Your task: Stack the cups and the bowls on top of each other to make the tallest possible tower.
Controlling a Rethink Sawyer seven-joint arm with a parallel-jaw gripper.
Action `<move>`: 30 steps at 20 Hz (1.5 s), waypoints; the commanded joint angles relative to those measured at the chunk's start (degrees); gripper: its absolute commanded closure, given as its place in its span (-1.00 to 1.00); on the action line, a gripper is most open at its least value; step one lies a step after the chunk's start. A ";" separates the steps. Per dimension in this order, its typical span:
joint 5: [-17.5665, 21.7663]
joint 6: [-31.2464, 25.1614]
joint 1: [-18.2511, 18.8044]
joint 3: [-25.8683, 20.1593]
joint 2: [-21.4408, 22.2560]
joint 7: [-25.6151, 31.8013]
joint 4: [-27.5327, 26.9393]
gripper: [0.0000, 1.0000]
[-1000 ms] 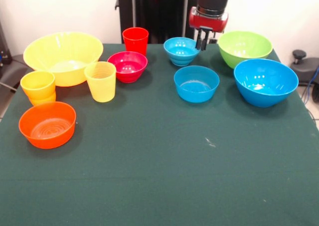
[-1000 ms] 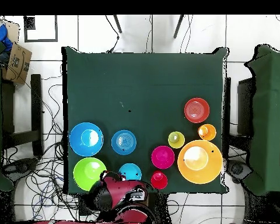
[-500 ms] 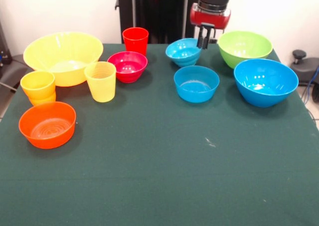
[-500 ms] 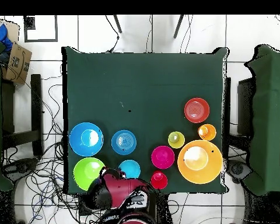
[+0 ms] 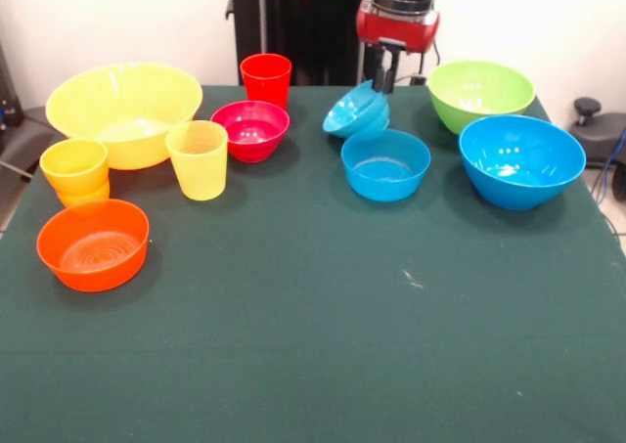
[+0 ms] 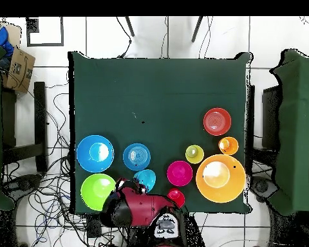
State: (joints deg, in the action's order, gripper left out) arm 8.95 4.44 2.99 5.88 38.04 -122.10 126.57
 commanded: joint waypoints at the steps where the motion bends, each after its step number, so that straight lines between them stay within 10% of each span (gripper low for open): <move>1: -0.25 -10.37 1.43 -5.03 5.58 -2.99 -1.41 1.00; 21: 0.50 -13.88 2.97 -5.98 9.82 -2.78 -0.98 1.00; 30: 1.04 -10.65 2.29 -4.14 4.33 -2.80 -6.11 1.00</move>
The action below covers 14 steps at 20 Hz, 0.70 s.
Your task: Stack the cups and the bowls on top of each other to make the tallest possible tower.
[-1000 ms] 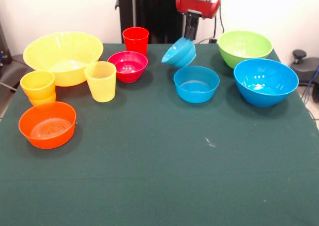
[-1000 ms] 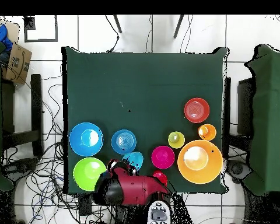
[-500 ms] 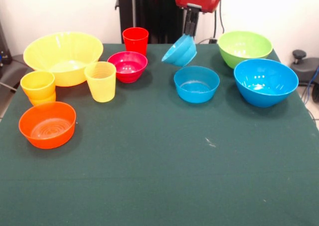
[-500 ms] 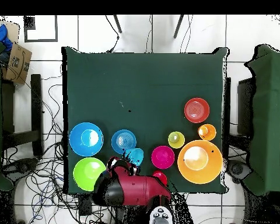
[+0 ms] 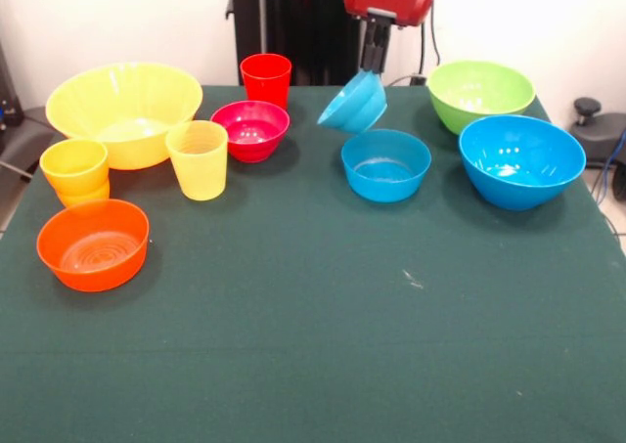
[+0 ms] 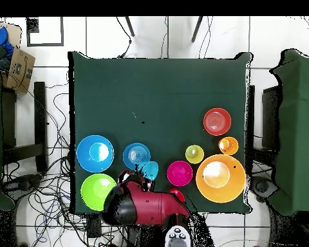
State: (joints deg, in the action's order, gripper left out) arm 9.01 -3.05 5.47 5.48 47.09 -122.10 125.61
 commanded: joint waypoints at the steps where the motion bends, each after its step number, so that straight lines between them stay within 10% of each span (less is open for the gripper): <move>1: 0.98 -3.30 -0.30 -3.51 -4.86 -2.73 -5.61 1.00; 14: 1.66 -4.72 3.77 -4.93 -10.38 -0.17 -13.79 1.00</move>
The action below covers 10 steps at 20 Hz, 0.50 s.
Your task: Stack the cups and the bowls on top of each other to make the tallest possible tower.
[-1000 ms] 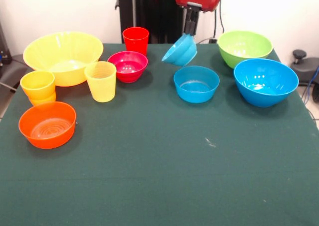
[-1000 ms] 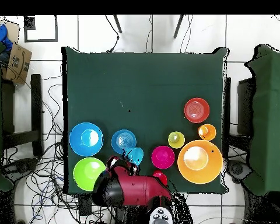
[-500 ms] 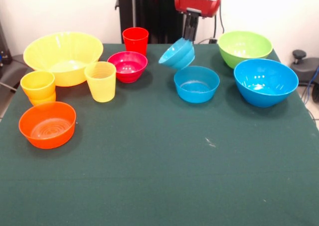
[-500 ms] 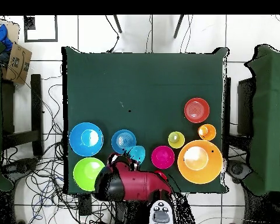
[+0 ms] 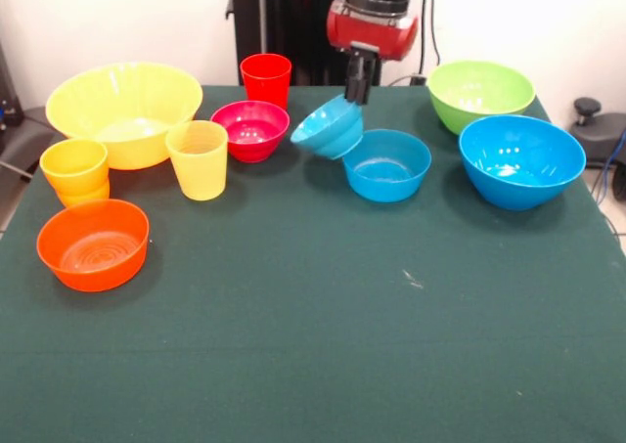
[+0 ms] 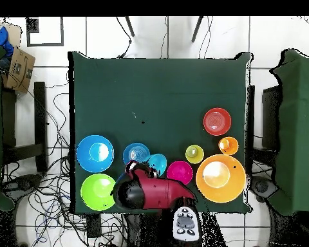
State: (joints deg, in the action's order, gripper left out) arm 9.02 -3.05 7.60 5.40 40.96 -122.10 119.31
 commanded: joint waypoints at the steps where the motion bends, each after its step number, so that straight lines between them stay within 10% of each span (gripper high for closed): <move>1: 1.60 -5.22 1.98 -5.03 -4.13 -0.06 -7.75 1.00; 10: -0.17 -13.51 3.22 -4.51 -1.70 0.46 -11.90 1.00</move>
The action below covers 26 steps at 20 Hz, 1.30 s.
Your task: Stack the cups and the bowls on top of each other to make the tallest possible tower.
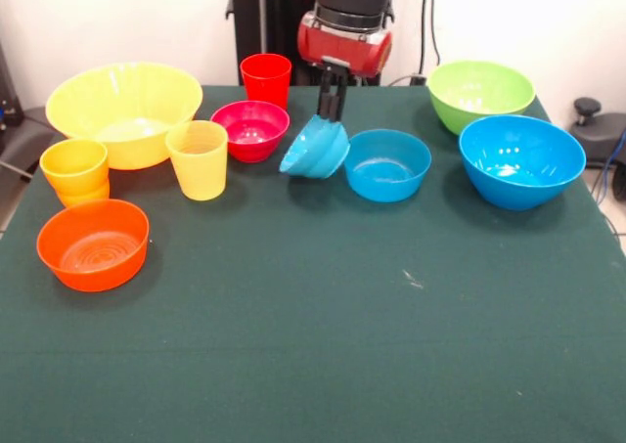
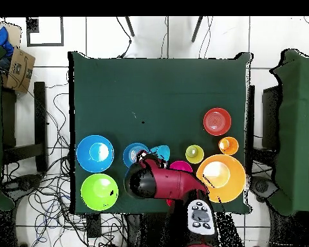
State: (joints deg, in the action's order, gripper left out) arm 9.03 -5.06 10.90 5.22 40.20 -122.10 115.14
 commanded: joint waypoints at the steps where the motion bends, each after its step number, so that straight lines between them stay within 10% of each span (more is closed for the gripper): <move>1: 0.22 -12.12 0.66 -5.27 -2.02 1.52 -9.49 1.00; 16: 2.50 -23.90 5.14 -16.75 -9.64 9.75 -26.47 1.00; 26: 4.59 -20.44 1.66 -12.28 -13.28 2.57 -31.18 1.00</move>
State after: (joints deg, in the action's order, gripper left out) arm 9.17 -23.94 14.60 -4.52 28.88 -122.10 88.24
